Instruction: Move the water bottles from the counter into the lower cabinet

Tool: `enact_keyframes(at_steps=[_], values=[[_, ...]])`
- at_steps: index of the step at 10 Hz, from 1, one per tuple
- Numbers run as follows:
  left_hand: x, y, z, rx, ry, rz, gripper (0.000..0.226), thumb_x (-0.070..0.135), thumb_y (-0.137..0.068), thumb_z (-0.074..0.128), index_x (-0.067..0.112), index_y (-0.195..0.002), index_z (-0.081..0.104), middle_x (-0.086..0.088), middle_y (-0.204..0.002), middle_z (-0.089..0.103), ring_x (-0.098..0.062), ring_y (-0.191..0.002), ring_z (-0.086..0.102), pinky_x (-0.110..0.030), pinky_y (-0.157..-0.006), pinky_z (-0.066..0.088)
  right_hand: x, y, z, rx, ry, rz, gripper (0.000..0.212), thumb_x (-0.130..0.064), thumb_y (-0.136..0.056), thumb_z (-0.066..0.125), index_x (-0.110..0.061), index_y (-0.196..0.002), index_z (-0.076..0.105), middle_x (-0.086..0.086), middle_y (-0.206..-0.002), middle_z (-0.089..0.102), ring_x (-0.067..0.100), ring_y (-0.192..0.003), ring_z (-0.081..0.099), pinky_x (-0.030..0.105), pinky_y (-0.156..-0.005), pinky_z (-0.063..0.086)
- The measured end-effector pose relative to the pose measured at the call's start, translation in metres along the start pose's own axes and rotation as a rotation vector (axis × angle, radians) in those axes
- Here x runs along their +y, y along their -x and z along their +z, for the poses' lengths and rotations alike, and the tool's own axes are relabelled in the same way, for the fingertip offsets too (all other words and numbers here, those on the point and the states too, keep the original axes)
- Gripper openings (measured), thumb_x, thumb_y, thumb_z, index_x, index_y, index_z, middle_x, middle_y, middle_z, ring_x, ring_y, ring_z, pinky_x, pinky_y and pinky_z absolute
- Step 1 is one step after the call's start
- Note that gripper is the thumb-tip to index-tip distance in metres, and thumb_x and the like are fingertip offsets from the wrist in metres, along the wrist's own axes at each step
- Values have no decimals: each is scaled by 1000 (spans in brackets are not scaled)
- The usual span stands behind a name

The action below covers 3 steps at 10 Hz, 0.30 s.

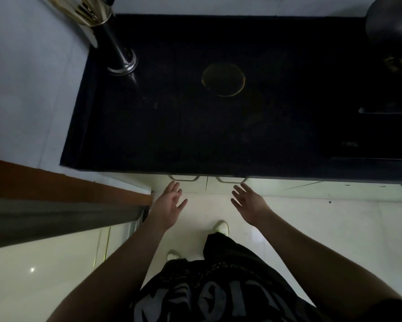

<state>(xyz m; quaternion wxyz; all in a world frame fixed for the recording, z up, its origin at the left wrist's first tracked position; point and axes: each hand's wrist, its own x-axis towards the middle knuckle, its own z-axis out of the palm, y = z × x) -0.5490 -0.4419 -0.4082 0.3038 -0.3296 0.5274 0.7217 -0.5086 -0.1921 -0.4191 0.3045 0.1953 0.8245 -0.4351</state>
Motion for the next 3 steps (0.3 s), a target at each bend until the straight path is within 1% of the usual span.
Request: enact_keyframes(at_steps=[1, 2, 3], values=[[1, 6, -15, -4, -84, -83, 43, 6, -103, 38, 14, -145, 38, -7, -148, 45, -25, -134, 44, -43, -102, 44, 5, 7, -1, 39, -77, 47, 38, -9, -102, 42, -6, -140, 45, 14, -141, 50, 29, -127, 50, 40, -106, 41], [3, 20, -23, 44, -349, -118, 28, 16, -103, 41, 20, -129, 52, -8, -134, 58, -23, -115, 57, -40, -95, 49, -2, 21, 3, -12, -198, 148, 36, -18, -99, 51, -6, -133, 52, 14, -128, 60, 30, -116, 58, 41, -101, 45], [0, 40, -37, 106, -641, -19, 22, 20, -102, 43, 26, -120, 56, -6, -127, 61, -17, -105, 59, -38, -91, 48, -10, 43, 14, -37, -133, 111, 33, -22, -99, 49, -7, -128, 55, 10, -121, 63, 26, -109, 61, 37, -98, 45]])
